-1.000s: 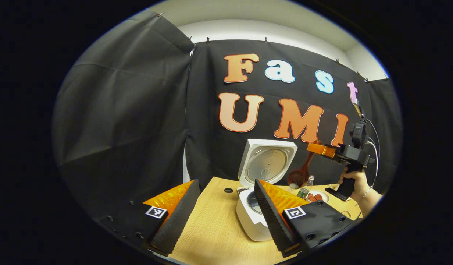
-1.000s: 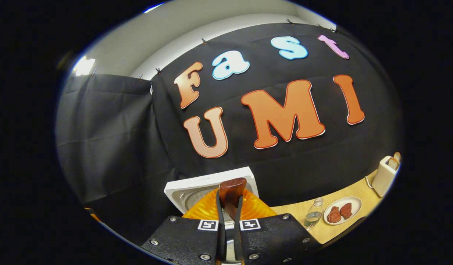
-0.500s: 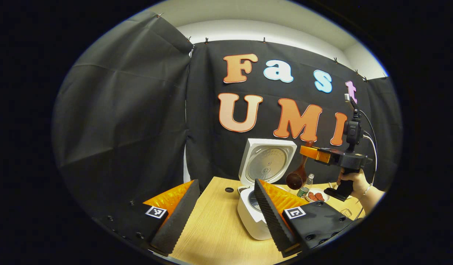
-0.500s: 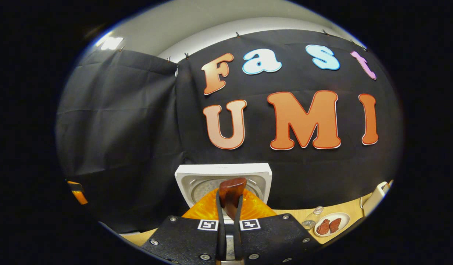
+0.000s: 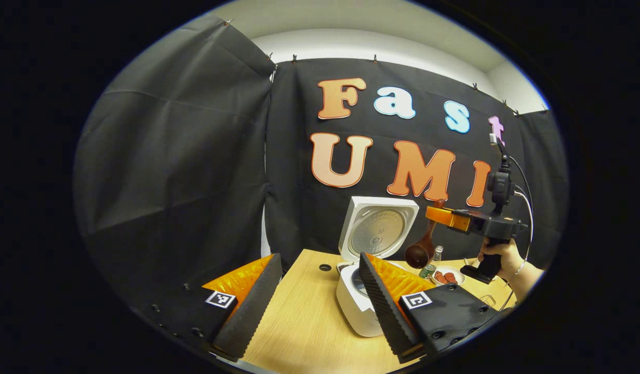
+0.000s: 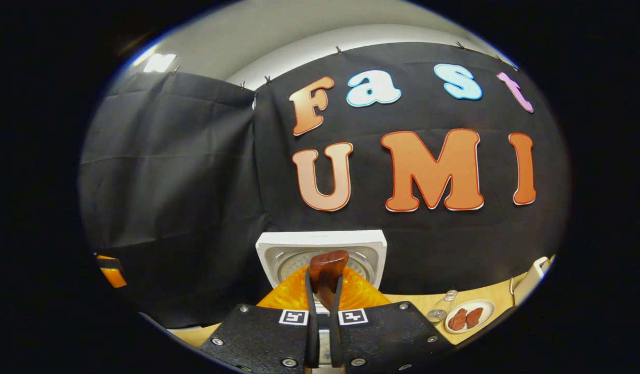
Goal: Close the left gripper, press the button to open the rice cooker; take a wooden spoon from the chopstick holder with the right hand, scoop a spoonful of rice and pour it into the rice cooker, then put the wooden spoon back into the chopstick holder.
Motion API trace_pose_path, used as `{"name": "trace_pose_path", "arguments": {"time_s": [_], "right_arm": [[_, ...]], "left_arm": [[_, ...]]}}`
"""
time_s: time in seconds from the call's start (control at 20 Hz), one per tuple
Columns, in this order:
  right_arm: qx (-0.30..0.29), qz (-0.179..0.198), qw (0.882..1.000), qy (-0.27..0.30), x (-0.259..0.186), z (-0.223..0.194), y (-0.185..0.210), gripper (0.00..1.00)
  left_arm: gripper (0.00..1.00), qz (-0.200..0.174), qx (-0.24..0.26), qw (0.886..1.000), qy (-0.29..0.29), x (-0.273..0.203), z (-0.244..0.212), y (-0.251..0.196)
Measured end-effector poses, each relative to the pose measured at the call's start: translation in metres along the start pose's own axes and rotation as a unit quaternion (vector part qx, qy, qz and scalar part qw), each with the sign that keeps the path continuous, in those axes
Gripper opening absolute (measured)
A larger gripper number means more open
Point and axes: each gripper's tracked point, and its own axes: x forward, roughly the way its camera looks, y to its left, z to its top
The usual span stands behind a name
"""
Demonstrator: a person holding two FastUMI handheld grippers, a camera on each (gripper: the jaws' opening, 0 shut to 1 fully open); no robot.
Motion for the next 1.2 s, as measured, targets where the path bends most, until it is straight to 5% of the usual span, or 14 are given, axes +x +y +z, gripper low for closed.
{"name": "trace_pose_path", "arguments": {"time_s": [0.65, 1.2], "right_arm": [[0.041, -0.122, 0.991, -0.017, -0.118, 0.016, -0.141, 0.07], [0.066, -0.214, 0.975, -0.004, -0.209, -0.012, -0.23, 0.07]], "left_arm": [[1.0, -0.018, -0.01, 0.999, -0.026, -0.011, 0.019, -0.019], [1.0, -0.043, -0.007, 0.999, -0.025, -0.008, 0.023, -0.058]]}}
